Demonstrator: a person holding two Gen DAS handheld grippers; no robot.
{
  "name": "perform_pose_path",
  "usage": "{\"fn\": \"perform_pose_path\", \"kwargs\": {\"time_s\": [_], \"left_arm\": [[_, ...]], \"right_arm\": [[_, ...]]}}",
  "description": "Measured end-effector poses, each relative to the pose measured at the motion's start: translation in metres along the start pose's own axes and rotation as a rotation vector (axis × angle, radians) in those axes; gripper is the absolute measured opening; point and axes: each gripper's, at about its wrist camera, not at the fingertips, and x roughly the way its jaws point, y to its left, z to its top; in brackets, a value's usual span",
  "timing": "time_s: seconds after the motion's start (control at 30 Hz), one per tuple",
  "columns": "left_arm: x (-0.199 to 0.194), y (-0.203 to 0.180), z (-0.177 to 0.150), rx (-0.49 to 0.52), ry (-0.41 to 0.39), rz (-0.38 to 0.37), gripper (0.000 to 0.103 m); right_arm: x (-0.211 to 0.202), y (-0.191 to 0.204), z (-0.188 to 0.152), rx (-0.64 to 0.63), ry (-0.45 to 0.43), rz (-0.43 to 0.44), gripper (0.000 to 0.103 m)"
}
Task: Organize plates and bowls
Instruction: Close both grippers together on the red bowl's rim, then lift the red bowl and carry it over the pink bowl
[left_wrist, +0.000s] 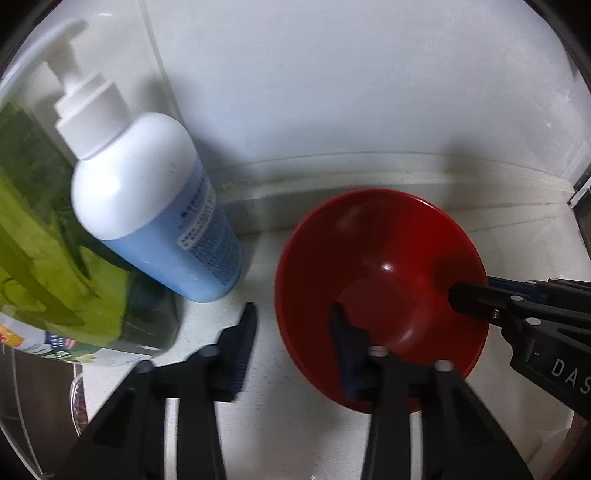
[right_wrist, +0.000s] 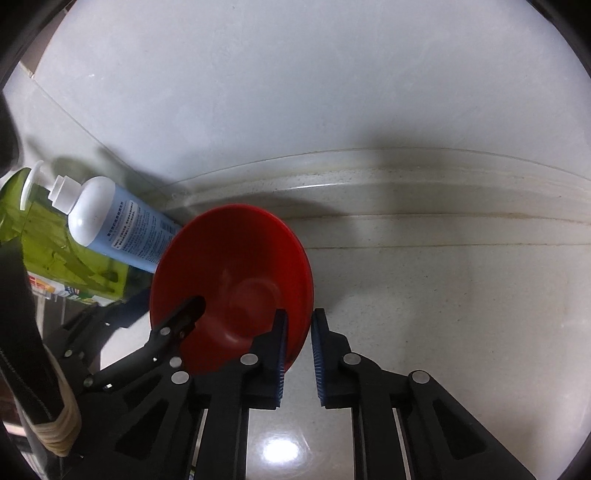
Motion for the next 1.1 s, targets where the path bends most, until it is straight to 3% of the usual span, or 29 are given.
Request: {"fn": "perform_pose_path", "kwargs": {"time_s": [0.1, 0.47, 1.1], "left_arm": [[0.005, -0.002, 0.001, -0.002, 0.014, -0.017, 0.018], [-0.006, -0.002, -0.001, -0.011, -0.002, -0.025, 0.017], [-0.109, -0.008, -0.041, -0.011, -0.111, -0.151, 0.017]], "right_arm": [[0.000, 0.001, 0.000, 0.001, -0.002, -0.004, 0.013], [-0.016, 0.003, -0.006, -0.021, -0.023, 0.006, 0.013], [-0.099, 0.013, -0.057, -0.029, -0.148, -0.026, 0.013]]}}
